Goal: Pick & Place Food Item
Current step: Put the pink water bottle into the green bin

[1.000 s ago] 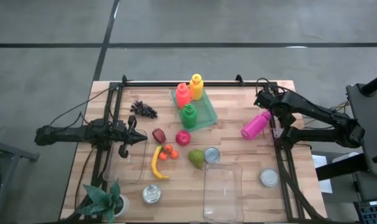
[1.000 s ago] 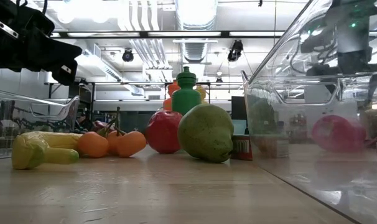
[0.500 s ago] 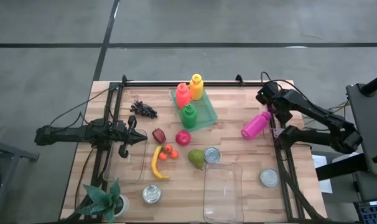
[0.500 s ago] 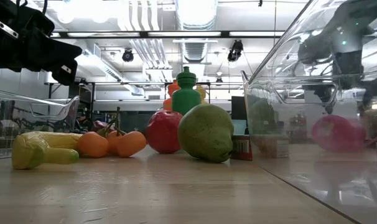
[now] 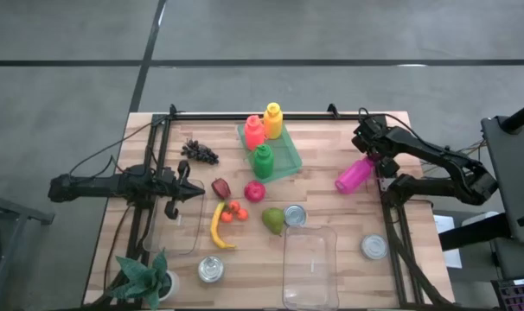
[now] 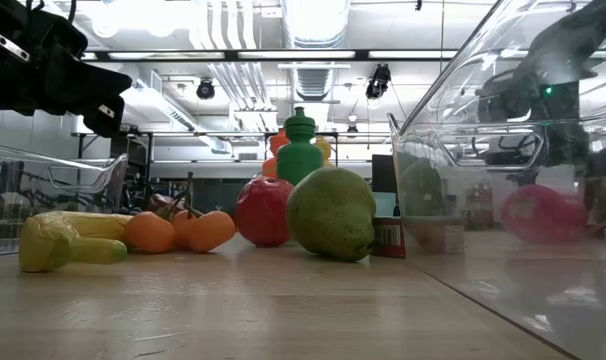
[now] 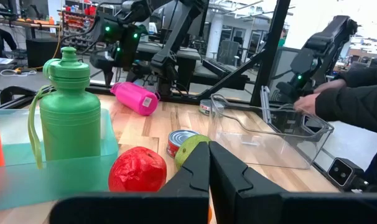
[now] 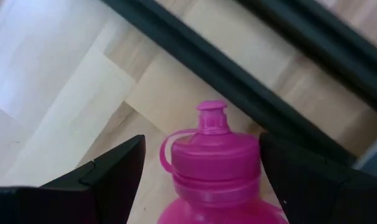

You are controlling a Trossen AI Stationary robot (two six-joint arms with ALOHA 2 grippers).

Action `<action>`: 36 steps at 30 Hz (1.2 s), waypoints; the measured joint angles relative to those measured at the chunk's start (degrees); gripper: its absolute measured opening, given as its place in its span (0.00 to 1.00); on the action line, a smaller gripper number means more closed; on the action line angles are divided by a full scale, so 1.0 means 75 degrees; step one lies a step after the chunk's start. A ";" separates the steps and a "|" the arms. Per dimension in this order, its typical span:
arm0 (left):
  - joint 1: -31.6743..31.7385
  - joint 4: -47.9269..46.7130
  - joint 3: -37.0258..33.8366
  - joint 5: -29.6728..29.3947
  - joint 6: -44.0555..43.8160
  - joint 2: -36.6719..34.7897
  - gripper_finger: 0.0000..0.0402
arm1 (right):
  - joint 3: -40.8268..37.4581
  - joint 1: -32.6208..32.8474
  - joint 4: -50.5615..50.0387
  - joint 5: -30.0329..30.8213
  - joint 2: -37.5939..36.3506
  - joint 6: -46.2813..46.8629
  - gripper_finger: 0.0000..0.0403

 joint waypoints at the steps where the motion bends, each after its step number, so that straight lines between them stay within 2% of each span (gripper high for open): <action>1: 0.0001 0.0001 0.0003 -0.0001 0.0000 0.0000 0.00 | -0.0033 0.0000 0.0090 -0.0044 0.0088 0.0000 0.77; 12: 0.0002 -0.0001 0.0001 0.0001 0.0000 0.0000 0.00 | -0.0066 0.0000 0.0663 -0.0769 0.1033 -0.0061 0.77; 16: 0.0002 -0.0001 0.0001 0.0001 0.0000 0.0000 0.00 | -0.0066 0.0000 0.0966 -0.0783 0.1203 -0.0548 0.77; 36: 0.0002 -0.0001 0.0003 -0.0001 0.0000 0.0000 0.00 | -0.0066 0.0000 0.1373 -0.0716 0.1272 -0.0877 0.75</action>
